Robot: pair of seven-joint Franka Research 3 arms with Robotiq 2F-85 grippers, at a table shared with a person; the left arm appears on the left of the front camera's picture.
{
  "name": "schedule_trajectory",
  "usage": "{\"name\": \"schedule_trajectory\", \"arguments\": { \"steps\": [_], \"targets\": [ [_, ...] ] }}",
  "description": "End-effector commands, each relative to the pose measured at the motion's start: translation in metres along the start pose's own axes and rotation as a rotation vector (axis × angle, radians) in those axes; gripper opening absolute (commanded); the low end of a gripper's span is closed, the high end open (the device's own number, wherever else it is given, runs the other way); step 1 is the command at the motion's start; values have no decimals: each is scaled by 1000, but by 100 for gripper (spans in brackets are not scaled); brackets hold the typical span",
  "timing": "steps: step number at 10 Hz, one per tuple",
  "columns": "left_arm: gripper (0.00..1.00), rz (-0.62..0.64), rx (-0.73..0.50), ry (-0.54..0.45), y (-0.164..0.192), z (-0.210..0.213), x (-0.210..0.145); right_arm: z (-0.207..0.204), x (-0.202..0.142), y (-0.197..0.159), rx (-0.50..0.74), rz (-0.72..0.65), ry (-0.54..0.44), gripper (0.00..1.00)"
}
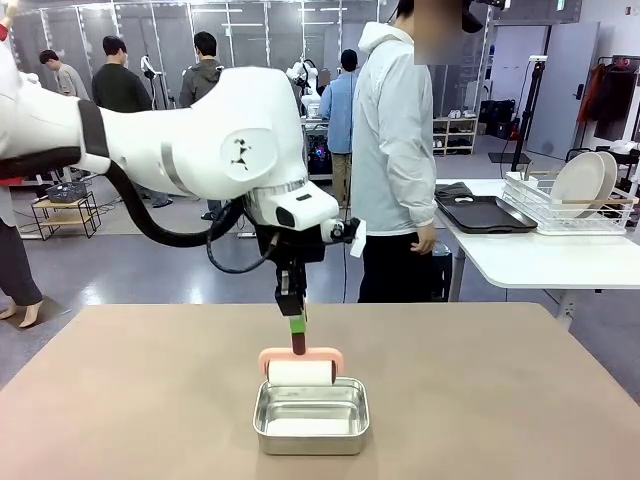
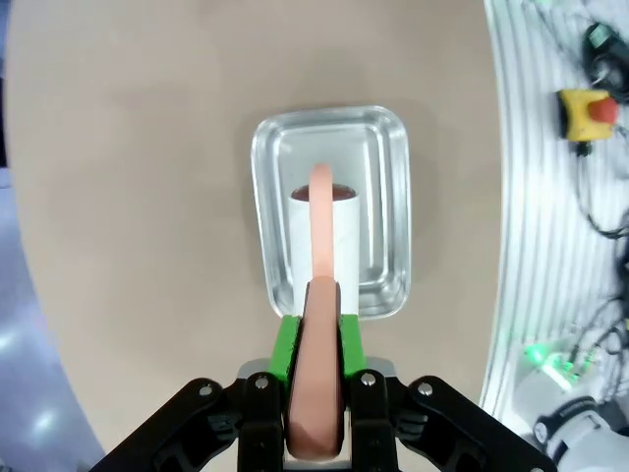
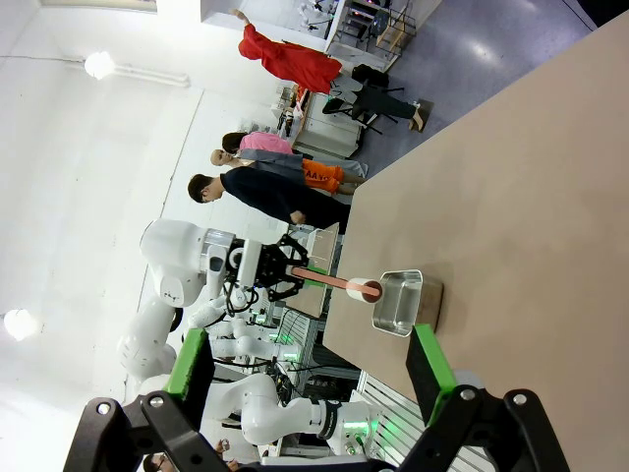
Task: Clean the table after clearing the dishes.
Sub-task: Place the Lint Roller back on top of the Airtight Container.
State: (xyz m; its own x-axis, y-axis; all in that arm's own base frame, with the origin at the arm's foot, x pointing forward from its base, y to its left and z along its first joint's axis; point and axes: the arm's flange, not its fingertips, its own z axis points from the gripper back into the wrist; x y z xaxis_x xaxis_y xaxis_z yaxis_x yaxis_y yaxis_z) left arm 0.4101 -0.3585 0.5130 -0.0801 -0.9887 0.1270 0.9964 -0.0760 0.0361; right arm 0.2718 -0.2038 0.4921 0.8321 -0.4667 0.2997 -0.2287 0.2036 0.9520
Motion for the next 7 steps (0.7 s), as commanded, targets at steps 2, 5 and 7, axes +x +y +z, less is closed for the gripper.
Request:
{"name": "schedule_trajectory", "arguments": {
  "steps": [2,5,7],
  "targets": [
    [21,4,-28,25,5,-22,-1,-1,0,3,8,8,0,100],
    [21,-8,-52,-21,20,-48,-8,-1,0,3,8,8,0,100],
    [21,2,-67,-23,35,-63,-12,-1,0,3,8,8,0,100]
  ]
}}
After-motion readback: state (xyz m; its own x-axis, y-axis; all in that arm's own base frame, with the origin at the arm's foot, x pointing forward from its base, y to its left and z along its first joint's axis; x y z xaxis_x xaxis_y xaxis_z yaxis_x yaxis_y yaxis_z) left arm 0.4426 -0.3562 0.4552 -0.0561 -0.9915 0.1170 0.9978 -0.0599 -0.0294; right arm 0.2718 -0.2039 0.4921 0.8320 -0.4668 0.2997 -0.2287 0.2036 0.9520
